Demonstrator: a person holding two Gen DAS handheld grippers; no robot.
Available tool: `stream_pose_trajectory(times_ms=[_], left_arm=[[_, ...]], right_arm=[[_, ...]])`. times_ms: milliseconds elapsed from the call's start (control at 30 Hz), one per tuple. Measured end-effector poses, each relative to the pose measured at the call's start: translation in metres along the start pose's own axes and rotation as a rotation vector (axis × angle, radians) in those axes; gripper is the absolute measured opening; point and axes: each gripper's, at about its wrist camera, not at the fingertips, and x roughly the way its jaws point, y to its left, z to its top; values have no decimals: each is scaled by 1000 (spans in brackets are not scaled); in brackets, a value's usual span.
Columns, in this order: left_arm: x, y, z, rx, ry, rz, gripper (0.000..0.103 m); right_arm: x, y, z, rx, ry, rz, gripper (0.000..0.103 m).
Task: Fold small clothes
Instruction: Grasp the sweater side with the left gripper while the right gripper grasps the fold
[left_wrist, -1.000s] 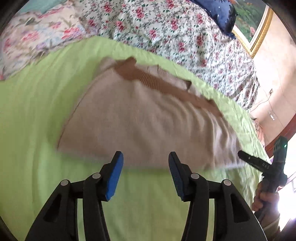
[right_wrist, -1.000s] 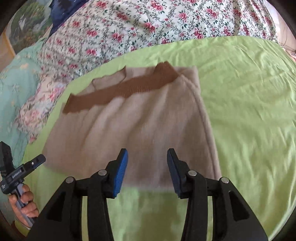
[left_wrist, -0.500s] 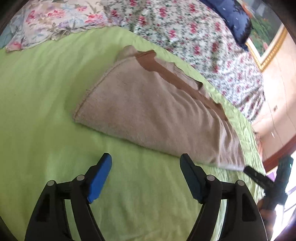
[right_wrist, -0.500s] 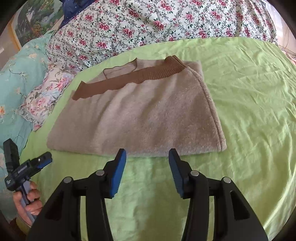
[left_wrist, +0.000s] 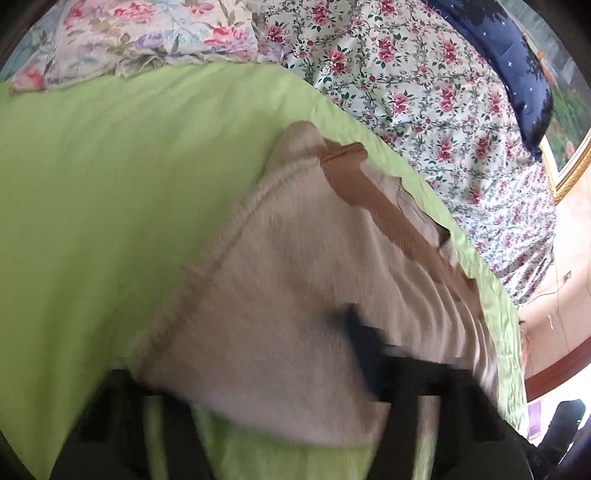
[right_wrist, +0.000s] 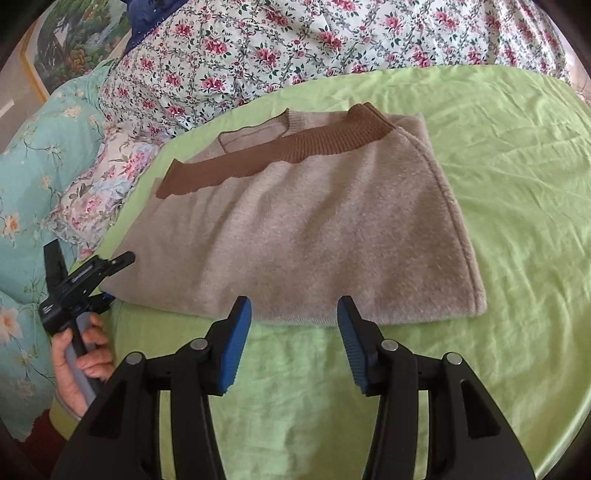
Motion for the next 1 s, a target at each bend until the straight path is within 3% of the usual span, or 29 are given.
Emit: stream_pose_trajectory(times_ms=[33,167,300,500,567,700,867,900,967,1000], left_arm=[[3,-4,5,10,8,-19,10],[-14,-41,14,134,-56,-27,7],[-33,-103,7,287,-103,-102,7],[-16,-176,-36,487,-52,-164,7],[0,-191,-56,546,-11,-152,7],[18,-205,-79,597,39,-154,7],[21,-208,-84,595,46,-160,7],[22,-208,-83,590,48,-164,7],[20,-205,-82,584,46,-168,7],[18,-206,-82,587,46,-162,7]], right_arm=[[2,-1,4,11,4,19,50],[3,-8,22,42,-9,84,50],[1,-20,49,87,-29,143,50],[18,-25,92,110,31,288,51],[32,-23,105,120,66,332,59],[66,-14,123,126,146,423,76],[118,3,139,133,227,428,77],[127,5,143,142,230,437,74],[142,8,149,158,228,413,60],[148,11,154,154,217,411,39]])
